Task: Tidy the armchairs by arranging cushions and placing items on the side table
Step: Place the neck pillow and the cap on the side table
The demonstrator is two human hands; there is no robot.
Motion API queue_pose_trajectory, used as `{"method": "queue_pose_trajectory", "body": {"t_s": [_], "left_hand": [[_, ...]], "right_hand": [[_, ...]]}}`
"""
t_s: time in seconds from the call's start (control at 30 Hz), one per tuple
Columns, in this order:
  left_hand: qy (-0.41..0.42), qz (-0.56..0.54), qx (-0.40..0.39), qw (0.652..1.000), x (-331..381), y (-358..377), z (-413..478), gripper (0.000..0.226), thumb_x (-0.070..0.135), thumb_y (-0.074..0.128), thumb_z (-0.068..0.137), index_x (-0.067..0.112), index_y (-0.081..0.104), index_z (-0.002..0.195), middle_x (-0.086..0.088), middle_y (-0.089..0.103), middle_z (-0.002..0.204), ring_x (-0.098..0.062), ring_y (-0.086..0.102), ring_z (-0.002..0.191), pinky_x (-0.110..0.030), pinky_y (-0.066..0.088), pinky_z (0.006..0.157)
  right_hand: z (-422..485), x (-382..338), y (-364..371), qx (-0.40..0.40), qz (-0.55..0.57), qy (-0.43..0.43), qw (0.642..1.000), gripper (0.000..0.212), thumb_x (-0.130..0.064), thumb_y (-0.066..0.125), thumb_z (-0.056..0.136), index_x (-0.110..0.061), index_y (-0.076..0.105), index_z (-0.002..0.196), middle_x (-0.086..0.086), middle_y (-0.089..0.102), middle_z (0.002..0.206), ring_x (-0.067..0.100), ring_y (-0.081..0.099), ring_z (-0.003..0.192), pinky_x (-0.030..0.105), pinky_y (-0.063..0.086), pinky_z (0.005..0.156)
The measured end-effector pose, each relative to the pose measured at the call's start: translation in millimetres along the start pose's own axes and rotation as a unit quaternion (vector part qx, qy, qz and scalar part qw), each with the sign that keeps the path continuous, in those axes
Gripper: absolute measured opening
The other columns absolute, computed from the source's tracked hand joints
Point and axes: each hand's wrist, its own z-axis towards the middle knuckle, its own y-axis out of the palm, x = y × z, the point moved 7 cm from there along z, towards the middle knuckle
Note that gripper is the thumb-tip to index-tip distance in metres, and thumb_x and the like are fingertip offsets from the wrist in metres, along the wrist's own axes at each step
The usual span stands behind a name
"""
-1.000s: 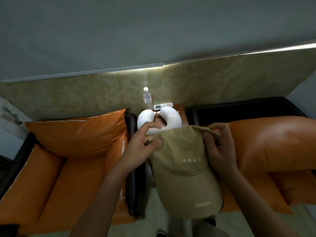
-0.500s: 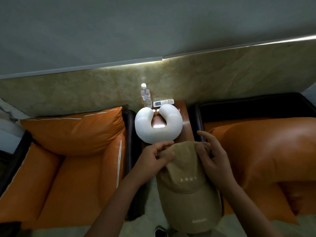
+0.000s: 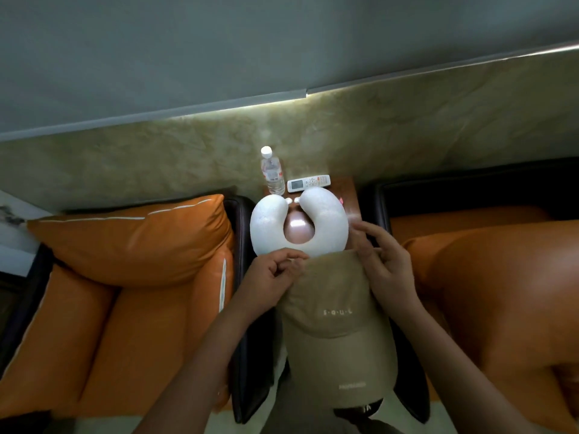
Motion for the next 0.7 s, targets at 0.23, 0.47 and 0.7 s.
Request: {"method": "queue_pose_trajectory", "body": {"t_s": [0.23,0.47,0.7], "left_hand": [[0.036,-0.007,0.051,0.998,-31,-40,66,0.015,0.026,0.051,0.102,0.032,0.064,0.099,0.018,0.07,0.094,0.001,0.065,0.091,-0.013,0.047,0.079],[0.017,0.014,0.036,0.999,-96,-78,185,0.019,0.017,0.047,0.105,0.018,0.063,0.094,0.013,0.065,0.086,0.001,0.058,0.084,-0.017,0.043,0.077],[-0.008,0.002,0.07,0.998,-163,-90,257,0.017,0.015,0.049,0.104,0.017,0.066,0.106,0.008,0.069,0.097,0.0,0.061,0.091,-0.02,0.048,0.083]], "right_hand": [[67,51,47,-0.015,0.006,0.086,0.996,0.027,-0.031,0.057,0.101,-0.03,0.063,0.127,-0.01,0.056,0.064,0.004,0.049,0.053,0.016,0.039,0.053],[135,128,90,0.02,-0.007,0.161,0.987,0.027,-0.007,0.058,0.099,-0.023,0.069,0.119,-0.009,0.05,0.059,0.003,0.044,0.059,0.015,0.037,0.057],[211,176,121,0.046,-0.122,0.116,0.985,0.021,-0.014,0.057,0.1,-0.021,0.072,0.113,-0.021,0.069,0.106,-0.006,0.062,0.105,0.006,0.039,0.093]]}}
